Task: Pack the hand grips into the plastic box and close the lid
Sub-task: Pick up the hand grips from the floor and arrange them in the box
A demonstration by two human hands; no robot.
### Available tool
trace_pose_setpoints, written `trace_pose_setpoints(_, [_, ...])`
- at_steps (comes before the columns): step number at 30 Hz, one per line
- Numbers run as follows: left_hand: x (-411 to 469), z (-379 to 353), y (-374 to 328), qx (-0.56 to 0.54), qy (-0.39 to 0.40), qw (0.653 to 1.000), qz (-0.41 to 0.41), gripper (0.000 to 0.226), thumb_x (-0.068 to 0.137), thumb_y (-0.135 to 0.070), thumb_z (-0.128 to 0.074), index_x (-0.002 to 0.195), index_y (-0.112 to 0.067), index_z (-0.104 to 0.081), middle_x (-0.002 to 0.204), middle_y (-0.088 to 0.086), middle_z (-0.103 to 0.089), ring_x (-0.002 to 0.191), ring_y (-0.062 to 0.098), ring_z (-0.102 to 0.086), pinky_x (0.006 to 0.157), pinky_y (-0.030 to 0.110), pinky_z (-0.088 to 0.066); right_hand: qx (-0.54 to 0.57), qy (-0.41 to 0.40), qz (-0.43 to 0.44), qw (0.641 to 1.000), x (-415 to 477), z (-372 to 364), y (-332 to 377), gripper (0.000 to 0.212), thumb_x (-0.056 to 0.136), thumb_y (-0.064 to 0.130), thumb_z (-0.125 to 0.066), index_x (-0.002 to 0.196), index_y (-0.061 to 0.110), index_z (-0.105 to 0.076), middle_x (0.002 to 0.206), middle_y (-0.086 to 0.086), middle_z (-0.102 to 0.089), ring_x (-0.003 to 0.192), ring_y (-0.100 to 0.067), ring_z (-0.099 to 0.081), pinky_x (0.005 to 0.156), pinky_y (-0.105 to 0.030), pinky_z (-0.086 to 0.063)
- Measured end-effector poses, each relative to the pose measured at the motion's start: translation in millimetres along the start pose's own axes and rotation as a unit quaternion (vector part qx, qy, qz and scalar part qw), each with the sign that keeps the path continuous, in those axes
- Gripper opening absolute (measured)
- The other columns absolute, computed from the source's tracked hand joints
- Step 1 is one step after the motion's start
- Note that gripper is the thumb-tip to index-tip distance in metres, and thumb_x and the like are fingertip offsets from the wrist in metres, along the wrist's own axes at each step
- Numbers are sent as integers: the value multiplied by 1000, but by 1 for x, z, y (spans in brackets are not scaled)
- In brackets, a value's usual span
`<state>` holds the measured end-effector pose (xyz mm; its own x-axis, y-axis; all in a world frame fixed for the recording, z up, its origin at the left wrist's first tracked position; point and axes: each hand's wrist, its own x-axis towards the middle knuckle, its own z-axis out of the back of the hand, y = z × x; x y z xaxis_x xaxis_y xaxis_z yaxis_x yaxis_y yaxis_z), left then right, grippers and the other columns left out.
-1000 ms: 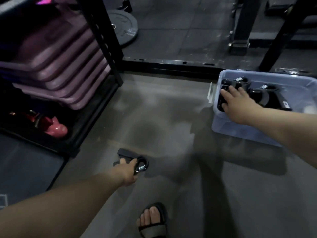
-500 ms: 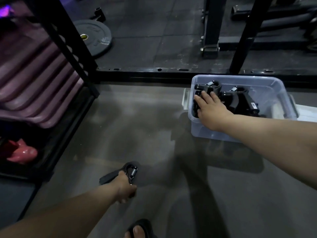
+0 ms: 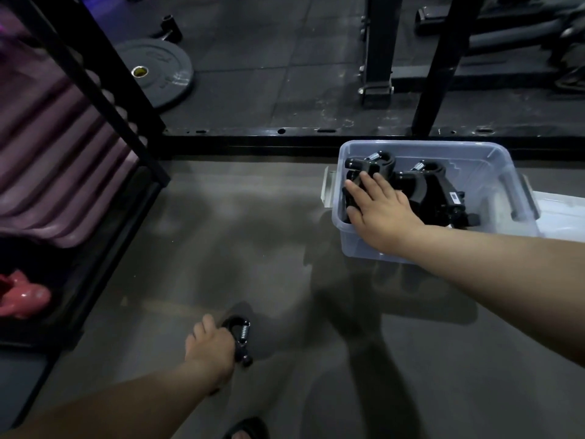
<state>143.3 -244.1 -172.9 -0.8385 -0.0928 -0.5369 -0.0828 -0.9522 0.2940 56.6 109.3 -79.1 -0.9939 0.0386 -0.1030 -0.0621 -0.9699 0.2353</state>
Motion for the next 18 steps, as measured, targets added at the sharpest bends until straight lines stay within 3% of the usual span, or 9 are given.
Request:
trace_pose_setpoints(3, [0,9,-18,-81,37,996,15,46,90,-44,-52,129,-20,-51,140,9,-27,131,29,-32,107,41,-28,1,-10,6,1000,-2,0,0,60,98,52,-21,154,34,-8,163,3,2,149,-17,8,116,-43,-9])
trace_pose_setpoints(5, [5,18,-30,-183,49,981,34,52,79,-51,-46,118,-17,-57,129,12,-45,121,32,-46,101,39,-35,-5,-15,20,1000,-5,0,-1,62,98,54,-20,155,31,-9,163,2,1,149,-18,7,116,-42,-10])
trace_pose_setpoints(7, [15,29,-43,-289,23,956,38,62,68,-52,-41,110,-11,-62,116,17,-57,108,37,-56,94,37,-44,-40,-32,42,998,-13,-3,-2,63,99,55,-16,155,27,-11,163,0,-2,149,-19,4,115,-40,-13])
trace_pose_setpoints(9, [22,52,-59,-373,-26,926,61,49,79,-45,-52,105,-6,-63,110,20,-60,103,40,-59,89,34,-48,-78,-45,65,994,-24,-6,-4,63,98,54,-10,155,26,-16,163,-1,-7,150,-19,1,115,-39,-15])
trace_pose_setpoints(12, [25,103,-83,-489,-77,868,43,30,84,-36,-60,78,-7,-67,91,18,-68,91,35,-64,80,33,-55,-89,-39,89,991,-36,-8,-5,66,96,54,-3,153,28,-20,163,1,-9,150,-20,1,117,-40,-13])
trace_pose_setpoints(14, [22,137,-99,-565,-99,819,22,32,84,-34,-61,63,-10,-60,70,10,-65,65,22,-63,58,21,-50,-85,-34,95,991,-38,-7,-6,69,93,55,2,154,28,-19,163,2,-7,150,-19,4,117,-39,-11])
trace_pose_setpoints(16, [13,167,-115,-638,-121,760,-14,31,86,-29,-60,61,-11,-57,52,-2,-53,44,9,-48,40,16,-35,-64,-28,99,993,-36,-5,-8,68,94,56,-1,154,28,-18,163,2,-3,149,-16,7,118,-38,-8])
trace_pose_setpoints(18, [0,195,-129,-696,-135,702,-66,28,86,-24,-60,63,-9,-56,44,-8,-45,40,6,-43,39,16,-32,-14,-22,107,994,-35,-1,-10,61,99,52,-14,153,25,-20,163,3,-3,149,-13,6,121,-38,-8])
